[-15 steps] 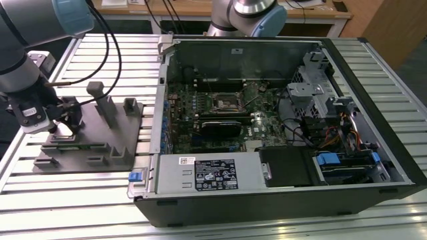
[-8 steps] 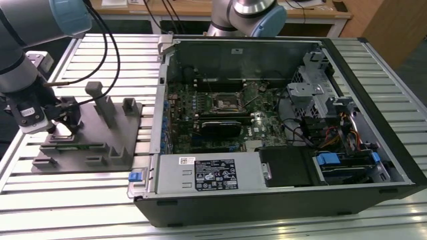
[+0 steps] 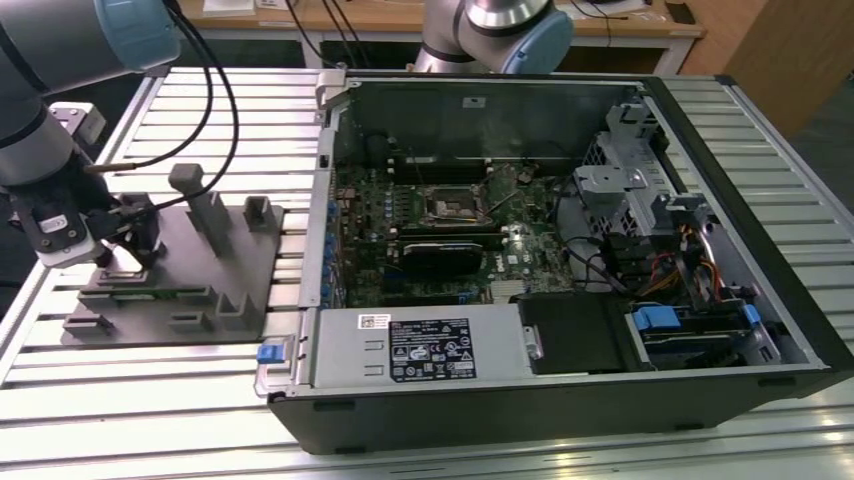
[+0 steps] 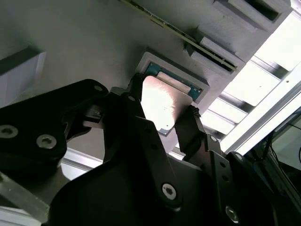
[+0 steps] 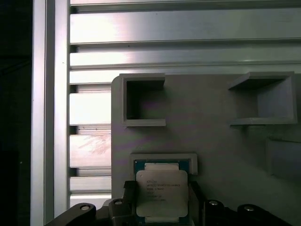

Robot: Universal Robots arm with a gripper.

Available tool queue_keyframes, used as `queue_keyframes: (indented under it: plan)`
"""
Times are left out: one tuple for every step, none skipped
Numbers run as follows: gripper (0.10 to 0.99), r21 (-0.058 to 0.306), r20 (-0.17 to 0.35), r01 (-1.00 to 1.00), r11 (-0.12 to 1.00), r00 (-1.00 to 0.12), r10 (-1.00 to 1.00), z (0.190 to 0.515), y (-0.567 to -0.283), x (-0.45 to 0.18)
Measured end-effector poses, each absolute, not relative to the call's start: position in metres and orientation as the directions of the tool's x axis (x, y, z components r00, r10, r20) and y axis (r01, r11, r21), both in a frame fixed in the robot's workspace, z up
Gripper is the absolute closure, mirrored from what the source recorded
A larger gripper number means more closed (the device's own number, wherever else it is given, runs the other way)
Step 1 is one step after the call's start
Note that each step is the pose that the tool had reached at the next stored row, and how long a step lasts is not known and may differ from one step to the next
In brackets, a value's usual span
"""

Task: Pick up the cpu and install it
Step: 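Pick up the cpu and move it towards the insertion slot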

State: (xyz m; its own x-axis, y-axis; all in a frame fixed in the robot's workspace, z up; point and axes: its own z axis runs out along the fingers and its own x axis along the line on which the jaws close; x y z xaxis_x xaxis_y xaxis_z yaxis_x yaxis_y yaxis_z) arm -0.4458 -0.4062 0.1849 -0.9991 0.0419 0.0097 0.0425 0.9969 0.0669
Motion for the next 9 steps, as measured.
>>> queue_keyframes:
  plan:
    - [0.557,0.067,0.01,0.042,0.997,-0.999,0.042,0.185,-0.406,-0.446]
    - [0.557,0.067,0.009,0.042,0.997,-0.999,0.042,0.185,-0.406,-0.446]
    - [0.557,0.067,0.009,0.042,0.997,-0.999,0.042,0.186,-0.406,-0.446]
    - [0.557,0.067,0.009,0.043,0.997,-0.999,0.042,0.187,-0.406,-0.446]
    - [0.557,0.067,0.009,0.042,0.997,-0.999,0.042,0.189,-0.406,-0.446]
    - [0.557,0.067,0.01,0.043,0.997,-0.999,0.042,0.191,-0.406,-0.446]
    - [0.557,0.067,0.01,0.042,0.997,-0.999,0.042,0.194,-0.406,-0.446]
    - [0.557,0.067,0.01,0.042,0.997,-0.999,0.042,0.196,-0.406,-0.446]
    - [0.557,0.067,0.009,0.042,0.997,-0.999,0.042,0.199,-0.406,-0.446]
